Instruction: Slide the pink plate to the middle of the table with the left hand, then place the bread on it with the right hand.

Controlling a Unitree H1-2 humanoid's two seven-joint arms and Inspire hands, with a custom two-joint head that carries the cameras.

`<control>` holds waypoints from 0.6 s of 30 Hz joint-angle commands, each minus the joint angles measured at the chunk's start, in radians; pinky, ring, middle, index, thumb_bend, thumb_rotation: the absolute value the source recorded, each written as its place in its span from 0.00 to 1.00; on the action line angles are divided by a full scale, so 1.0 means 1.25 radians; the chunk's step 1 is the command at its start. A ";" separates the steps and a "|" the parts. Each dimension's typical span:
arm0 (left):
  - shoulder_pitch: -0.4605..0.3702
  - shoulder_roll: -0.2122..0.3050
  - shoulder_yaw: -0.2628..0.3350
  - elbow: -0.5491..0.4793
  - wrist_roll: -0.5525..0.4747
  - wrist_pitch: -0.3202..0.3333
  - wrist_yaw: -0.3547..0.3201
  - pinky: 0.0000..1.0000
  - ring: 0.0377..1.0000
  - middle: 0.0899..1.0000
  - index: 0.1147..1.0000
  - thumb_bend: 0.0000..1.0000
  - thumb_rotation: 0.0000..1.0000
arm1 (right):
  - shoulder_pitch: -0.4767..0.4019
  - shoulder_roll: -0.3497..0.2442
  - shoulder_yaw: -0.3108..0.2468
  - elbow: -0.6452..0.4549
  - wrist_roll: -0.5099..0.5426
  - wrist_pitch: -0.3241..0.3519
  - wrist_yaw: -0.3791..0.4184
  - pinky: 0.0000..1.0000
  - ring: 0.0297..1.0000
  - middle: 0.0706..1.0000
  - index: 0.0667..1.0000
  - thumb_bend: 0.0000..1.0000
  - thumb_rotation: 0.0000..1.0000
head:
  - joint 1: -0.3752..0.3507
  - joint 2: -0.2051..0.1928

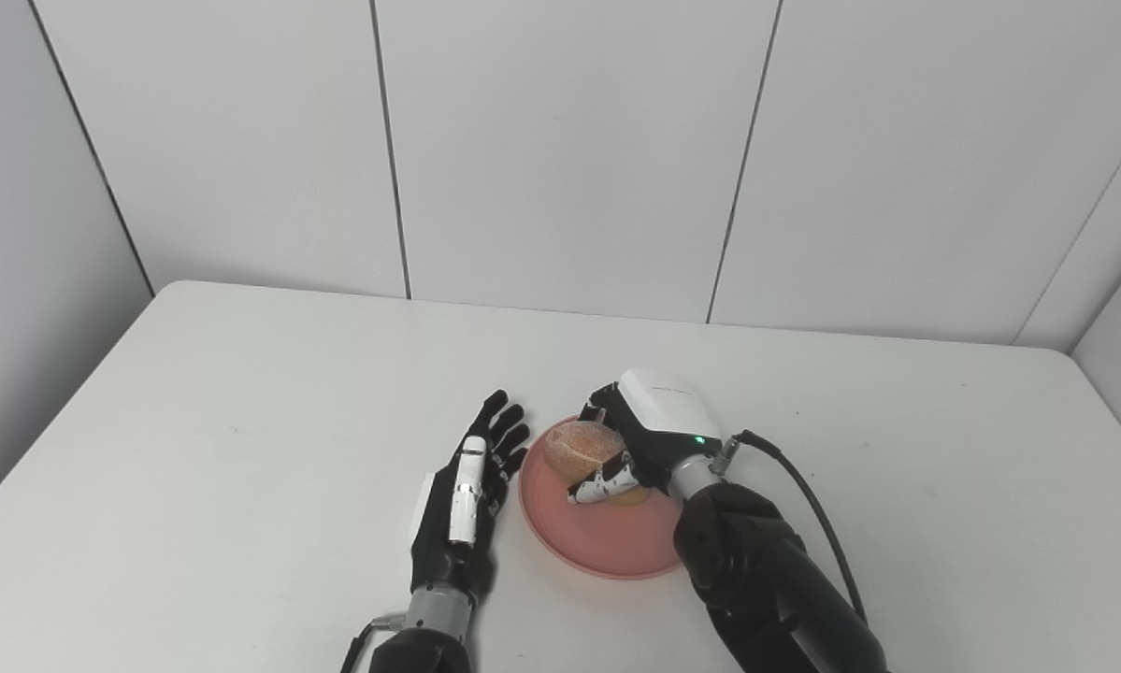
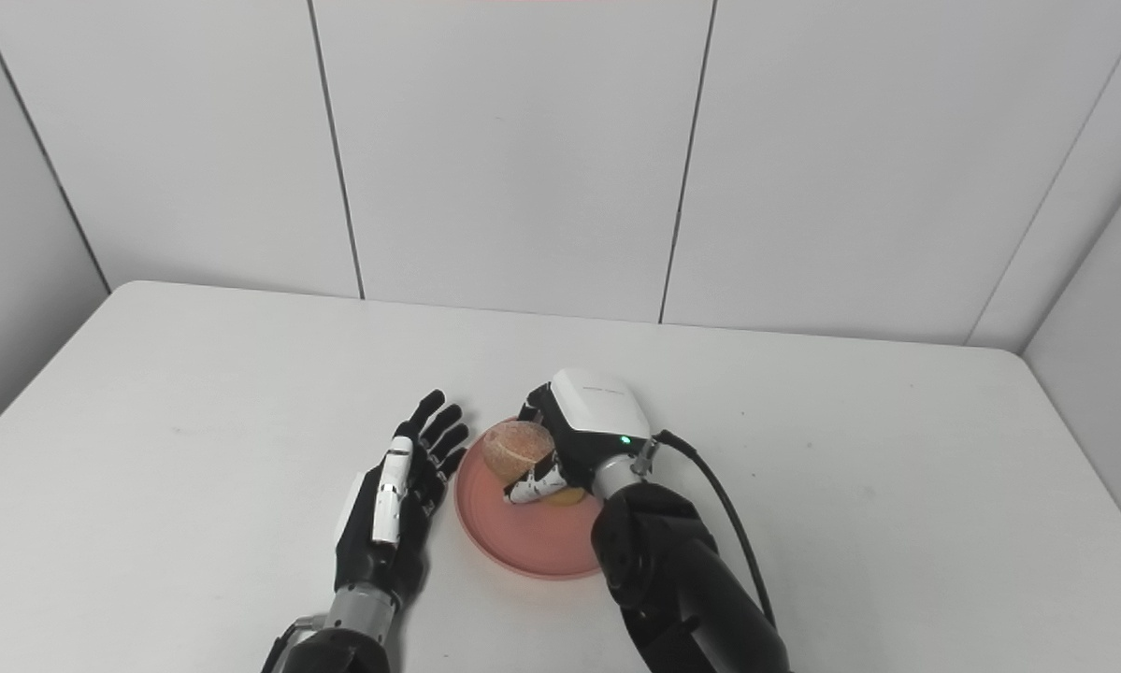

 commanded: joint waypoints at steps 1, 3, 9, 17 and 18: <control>0.009 -0.012 -0.006 0.005 0.006 0.024 0.006 0.90 0.90 0.90 0.87 0.40 1.00 | -0.028 -0.002 0.000 0.000 -0.002 -0.017 -0.012 0.26 0.33 0.40 0.45 0.50 0.14 | 0.002 0.002; 0.008 -0.012 -0.007 0.005 0.008 0.024 0.008 0.90 0.90 0.90 0.87 0.40 1.00 | -0.029 -0.005 0.005 0.006 -0.005 -0.015 -0.007 0.26 0.32 0.39 0.45 0.50 0.15 | 0.004 0.004; 0.005 -0.013 -0.006 0.006 0.007 0.026 0.008 0.91 0.90 0.89 0.87 0.40 1.00 | -0.029 -0.013 0.025 0.010 -0.019 -0.002 0.011 0.27 0.36 0.44 0.46 0.50 0.15 | 0.004 0.007; 0.004 -0.012 -0.008 0.005 0.014 0.023 0.012 0.90 0.88 0.89 0.86 0.41 1.00 | -0.027 -0.021 0.041 -0.012 -0.050 0.034 0.070 0.25 0.32 0.39 0.46 0.50 0.15 | 0.001 0.014; 0.004 -0.011 -0.008 0.005 0.015 0.023 0.012 0.90 0.88 0.89 0.86 0.41 1.00 | -0.027 -0.021 0.041 -0.013 -0.053 0.035 0.074 0.26 0.33 0.41 0.46 0.50 0.15 | 0.001 0.014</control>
